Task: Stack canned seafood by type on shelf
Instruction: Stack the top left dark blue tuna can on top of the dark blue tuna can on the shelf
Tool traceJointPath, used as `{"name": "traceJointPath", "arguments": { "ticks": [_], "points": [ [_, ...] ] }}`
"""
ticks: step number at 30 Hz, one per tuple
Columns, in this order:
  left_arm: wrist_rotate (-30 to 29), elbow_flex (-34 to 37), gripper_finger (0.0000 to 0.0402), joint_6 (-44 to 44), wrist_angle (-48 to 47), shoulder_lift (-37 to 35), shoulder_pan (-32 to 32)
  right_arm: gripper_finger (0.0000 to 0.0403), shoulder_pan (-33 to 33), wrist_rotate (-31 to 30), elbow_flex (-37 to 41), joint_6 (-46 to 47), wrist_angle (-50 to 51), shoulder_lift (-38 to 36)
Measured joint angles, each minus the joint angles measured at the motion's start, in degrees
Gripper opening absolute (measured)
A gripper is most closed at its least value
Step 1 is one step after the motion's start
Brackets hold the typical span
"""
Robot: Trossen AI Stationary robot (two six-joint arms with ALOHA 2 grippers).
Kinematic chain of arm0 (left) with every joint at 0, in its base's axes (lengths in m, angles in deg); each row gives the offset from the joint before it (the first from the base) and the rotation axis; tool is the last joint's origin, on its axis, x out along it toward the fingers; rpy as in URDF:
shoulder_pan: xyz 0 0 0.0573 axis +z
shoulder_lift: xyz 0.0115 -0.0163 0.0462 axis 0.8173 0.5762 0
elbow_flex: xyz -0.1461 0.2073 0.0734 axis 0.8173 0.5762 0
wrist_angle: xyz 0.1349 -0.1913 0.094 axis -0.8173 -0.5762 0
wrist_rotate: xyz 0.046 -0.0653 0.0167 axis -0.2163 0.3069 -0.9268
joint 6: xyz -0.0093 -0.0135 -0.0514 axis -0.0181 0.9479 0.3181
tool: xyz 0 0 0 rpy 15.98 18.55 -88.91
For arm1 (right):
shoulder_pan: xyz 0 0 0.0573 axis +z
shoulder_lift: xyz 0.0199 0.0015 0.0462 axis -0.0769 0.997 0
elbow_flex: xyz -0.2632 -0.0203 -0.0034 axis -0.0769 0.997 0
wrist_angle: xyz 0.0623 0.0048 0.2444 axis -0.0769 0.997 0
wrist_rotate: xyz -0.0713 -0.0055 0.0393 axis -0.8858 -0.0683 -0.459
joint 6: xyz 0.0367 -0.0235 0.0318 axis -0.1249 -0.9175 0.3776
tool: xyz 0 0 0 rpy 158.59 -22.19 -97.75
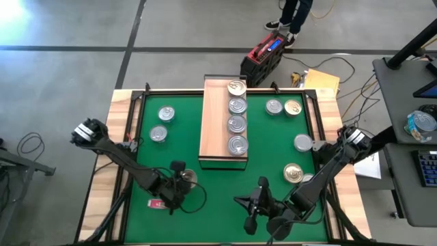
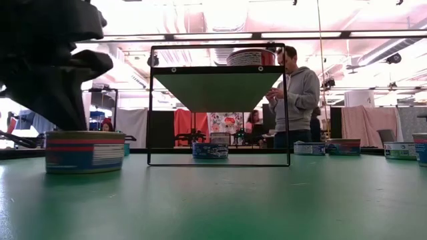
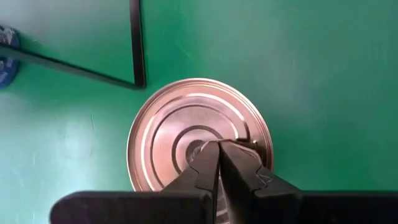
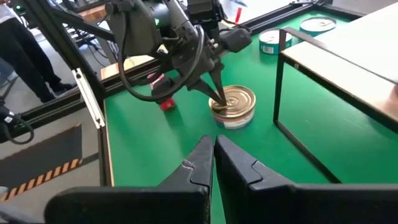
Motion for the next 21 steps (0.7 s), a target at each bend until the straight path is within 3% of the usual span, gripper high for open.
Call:
{"name": "traceJointPath", "arguments": {
  "ticks": [12, 21],
  "points": [
    [5.4, -2.7, 0.0000, 0.9, 2.9, 1.1, -1.3, 0.0009, 0.1, 2.4, 0.0, 0.2, 0.0, 0.0],
    [4.5, -9.4, 0.0000, -0.1, 3.9, 8.3, -3.0, 0.0009, 0.5, 5.5, 0.0, 4.0, 0.2, 0.0]
  ]
}}
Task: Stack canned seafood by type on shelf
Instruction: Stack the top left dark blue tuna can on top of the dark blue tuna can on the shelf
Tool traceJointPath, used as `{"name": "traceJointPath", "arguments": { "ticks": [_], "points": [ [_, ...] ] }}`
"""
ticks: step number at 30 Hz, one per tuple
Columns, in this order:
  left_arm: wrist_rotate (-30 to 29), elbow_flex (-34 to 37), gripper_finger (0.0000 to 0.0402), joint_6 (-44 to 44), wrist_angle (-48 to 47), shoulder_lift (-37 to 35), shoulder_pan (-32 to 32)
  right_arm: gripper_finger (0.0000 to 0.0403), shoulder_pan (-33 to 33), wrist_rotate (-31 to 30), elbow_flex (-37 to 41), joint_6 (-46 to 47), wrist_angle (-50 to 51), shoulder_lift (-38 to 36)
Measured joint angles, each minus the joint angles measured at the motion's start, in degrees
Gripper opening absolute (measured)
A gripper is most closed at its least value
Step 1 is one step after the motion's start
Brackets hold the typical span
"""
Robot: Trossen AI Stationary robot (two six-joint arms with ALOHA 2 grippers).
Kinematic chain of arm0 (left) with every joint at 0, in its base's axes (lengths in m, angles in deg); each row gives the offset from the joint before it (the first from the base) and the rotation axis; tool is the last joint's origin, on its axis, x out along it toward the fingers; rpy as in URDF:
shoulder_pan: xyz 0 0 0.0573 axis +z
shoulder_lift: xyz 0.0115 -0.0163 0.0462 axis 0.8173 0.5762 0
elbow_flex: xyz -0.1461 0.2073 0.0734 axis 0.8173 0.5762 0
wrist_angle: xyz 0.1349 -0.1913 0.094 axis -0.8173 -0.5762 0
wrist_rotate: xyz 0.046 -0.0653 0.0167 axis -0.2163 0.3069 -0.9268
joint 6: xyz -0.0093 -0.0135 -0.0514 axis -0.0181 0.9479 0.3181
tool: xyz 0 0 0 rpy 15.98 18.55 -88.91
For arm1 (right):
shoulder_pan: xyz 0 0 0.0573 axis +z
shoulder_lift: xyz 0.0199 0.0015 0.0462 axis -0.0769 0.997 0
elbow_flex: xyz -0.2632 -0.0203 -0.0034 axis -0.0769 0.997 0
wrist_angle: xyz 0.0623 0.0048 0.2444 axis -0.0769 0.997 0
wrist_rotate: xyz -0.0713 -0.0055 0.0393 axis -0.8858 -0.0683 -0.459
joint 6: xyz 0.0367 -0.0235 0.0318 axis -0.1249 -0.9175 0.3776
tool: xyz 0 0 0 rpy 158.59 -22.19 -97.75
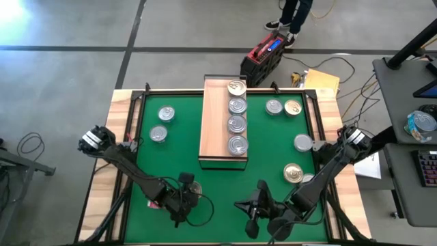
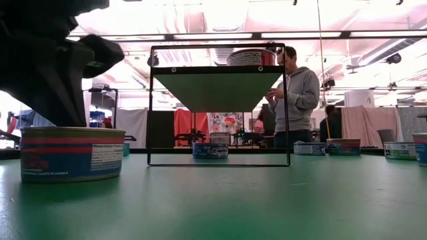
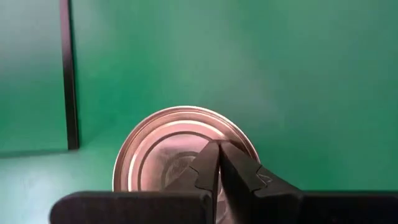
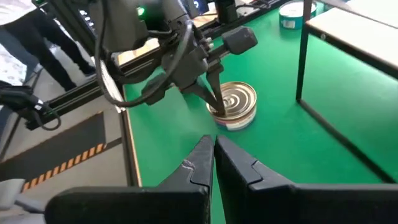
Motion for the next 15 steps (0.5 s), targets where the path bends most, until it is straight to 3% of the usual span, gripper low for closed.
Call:
{"name": "traceJointPath", "arguments": {
  "ticks": [15],
  "points": [
    [-5.6, -6.5, 0.0000, -0.3, -3.4, 1.1, -4.5, 0.0009, 0.1, 3.3, 0.4, 8.7, 0.3, 5.2]
  ]
}}
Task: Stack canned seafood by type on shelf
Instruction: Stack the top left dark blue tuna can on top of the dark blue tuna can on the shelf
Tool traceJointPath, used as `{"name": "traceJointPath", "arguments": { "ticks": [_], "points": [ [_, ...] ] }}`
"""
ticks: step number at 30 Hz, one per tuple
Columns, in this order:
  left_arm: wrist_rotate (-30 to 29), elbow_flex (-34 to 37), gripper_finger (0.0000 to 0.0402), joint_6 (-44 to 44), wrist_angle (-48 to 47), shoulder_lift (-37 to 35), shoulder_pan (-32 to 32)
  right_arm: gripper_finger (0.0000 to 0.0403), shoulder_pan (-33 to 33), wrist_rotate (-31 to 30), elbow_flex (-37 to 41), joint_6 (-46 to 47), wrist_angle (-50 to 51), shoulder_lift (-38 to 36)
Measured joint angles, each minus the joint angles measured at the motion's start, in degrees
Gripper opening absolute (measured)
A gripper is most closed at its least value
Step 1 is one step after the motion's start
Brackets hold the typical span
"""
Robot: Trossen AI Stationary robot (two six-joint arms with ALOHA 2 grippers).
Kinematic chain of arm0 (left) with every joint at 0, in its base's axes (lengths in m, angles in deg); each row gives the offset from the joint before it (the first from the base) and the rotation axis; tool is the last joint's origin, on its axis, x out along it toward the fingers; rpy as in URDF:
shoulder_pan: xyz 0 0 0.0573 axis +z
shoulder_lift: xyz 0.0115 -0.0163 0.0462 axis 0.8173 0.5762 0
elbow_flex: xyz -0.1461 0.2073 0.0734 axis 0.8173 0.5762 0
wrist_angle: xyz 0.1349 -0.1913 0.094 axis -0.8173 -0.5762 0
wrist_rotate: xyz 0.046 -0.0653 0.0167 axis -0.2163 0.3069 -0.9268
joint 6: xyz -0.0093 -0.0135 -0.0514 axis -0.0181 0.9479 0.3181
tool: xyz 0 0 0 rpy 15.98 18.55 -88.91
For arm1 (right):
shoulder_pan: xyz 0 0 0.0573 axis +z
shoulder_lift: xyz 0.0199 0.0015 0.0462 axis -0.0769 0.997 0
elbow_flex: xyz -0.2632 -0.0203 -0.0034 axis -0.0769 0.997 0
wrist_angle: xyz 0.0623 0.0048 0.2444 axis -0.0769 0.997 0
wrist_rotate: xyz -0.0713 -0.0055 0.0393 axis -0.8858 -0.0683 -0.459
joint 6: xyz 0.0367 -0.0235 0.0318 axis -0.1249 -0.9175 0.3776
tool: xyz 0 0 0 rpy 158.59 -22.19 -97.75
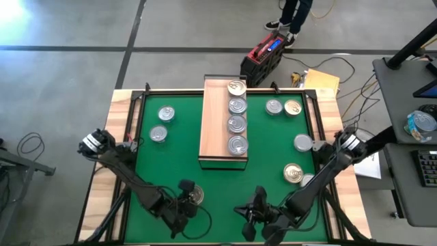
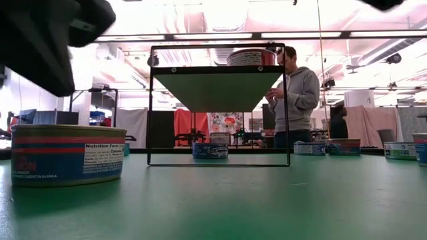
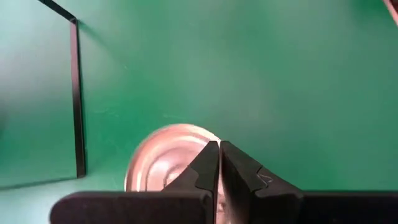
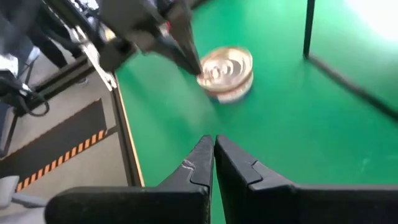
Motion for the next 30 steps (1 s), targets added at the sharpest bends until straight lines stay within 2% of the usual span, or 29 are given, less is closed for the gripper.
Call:
{"name": "traceJointPath", "arguments": {
  "ticks": [5, 11, 23, 30],
  "points": [
    [1.1, -0.5, 0.0000, 3.9, -6.6, 0.0, -1.3, 0.0009, -0.9, 3.4, 0.0, 5.3, -0.1, 3.1],
    [2.1, 0.1, 0.0000, 4.2, -7.3, 0.0, -2.0, 0.0009, -3.4, 8.4, 0.1, 12.5, -0.5, 8.3],
    [1.3, 0.8, 0.0000, 1.5, -9.4, 0.0, -1.9, 0.0009, -8.7, 11.1, 0.1, 8.2, -8.1, 11.3],
    [1.3, 0.9, 0.0000, -2.4, -9.4, 0.3, -1.6, 0.0009, -9.4, 11.0, 0.1, 5.8, -8.3, 11.3]
  ]
}}
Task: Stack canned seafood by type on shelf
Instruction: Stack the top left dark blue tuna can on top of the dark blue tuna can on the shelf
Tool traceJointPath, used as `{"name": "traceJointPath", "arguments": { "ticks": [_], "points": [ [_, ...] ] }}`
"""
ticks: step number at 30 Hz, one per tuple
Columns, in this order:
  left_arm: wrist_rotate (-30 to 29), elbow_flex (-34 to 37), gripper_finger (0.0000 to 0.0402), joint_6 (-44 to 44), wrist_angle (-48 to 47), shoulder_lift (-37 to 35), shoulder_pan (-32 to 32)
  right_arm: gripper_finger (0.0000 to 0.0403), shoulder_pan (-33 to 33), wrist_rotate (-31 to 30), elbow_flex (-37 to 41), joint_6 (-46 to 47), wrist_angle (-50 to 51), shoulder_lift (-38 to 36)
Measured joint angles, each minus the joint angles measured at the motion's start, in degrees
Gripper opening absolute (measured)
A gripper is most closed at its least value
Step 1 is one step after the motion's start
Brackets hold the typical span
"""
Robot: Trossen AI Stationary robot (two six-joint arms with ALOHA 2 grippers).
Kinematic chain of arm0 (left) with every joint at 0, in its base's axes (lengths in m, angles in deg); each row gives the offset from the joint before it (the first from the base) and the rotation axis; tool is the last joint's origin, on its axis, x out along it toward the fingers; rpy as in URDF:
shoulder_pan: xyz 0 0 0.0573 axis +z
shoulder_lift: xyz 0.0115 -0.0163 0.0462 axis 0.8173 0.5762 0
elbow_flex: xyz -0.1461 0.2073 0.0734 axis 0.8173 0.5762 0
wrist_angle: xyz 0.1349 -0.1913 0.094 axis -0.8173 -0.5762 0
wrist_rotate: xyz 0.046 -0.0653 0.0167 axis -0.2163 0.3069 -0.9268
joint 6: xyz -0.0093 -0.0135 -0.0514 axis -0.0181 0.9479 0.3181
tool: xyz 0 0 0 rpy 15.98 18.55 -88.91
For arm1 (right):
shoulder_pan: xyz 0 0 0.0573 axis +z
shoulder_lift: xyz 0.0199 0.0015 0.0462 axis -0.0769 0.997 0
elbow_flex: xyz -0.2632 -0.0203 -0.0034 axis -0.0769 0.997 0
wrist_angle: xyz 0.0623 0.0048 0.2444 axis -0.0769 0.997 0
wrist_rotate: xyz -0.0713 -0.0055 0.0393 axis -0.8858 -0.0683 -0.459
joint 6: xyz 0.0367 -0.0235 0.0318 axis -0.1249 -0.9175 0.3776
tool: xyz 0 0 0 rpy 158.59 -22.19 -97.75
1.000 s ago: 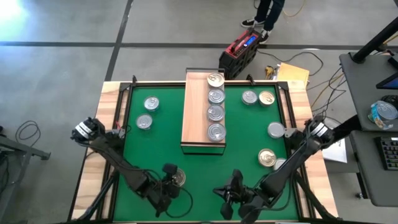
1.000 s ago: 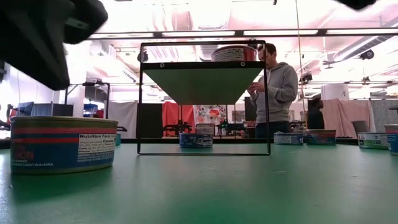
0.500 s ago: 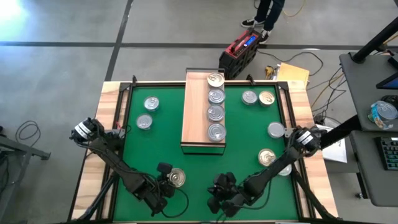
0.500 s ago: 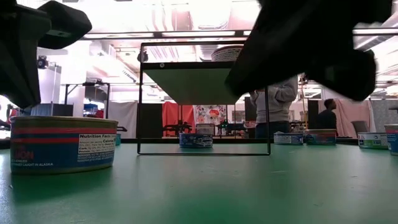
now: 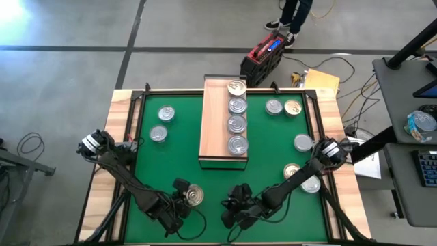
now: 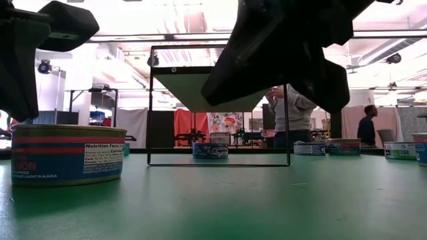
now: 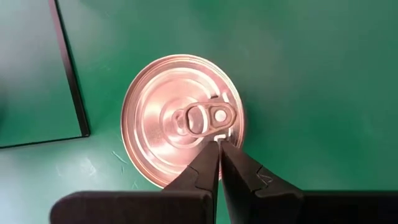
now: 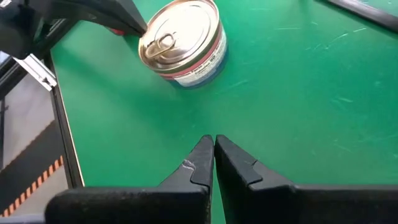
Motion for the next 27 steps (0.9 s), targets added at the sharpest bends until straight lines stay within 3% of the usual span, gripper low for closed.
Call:
{"name": "traceJointPath", "arguments": {
  "ticks": [13, 22, 27],
  "points": [
    [-0.3, 0.7, 0.0000, -3.6, 3.4, 1.5, 0.9, 0.0009, 0.0, 1.0, 0.0, 0.0, 0.4, 0.0],
    [0.4, 0.7, 0.0000, -8.2, 12.0, 1.6, 2.5, 0.0009, 0.8, 5.3, -0.4, 0.2, 0.4, -1.4],
    [-2.2, 0.0, 0.0000, -8.9, 9.8, 1.6, 2.4, 0.0009, 1.6, 6.1, -0.3, 0.6, 1.2, -3.2]
  ]
}}
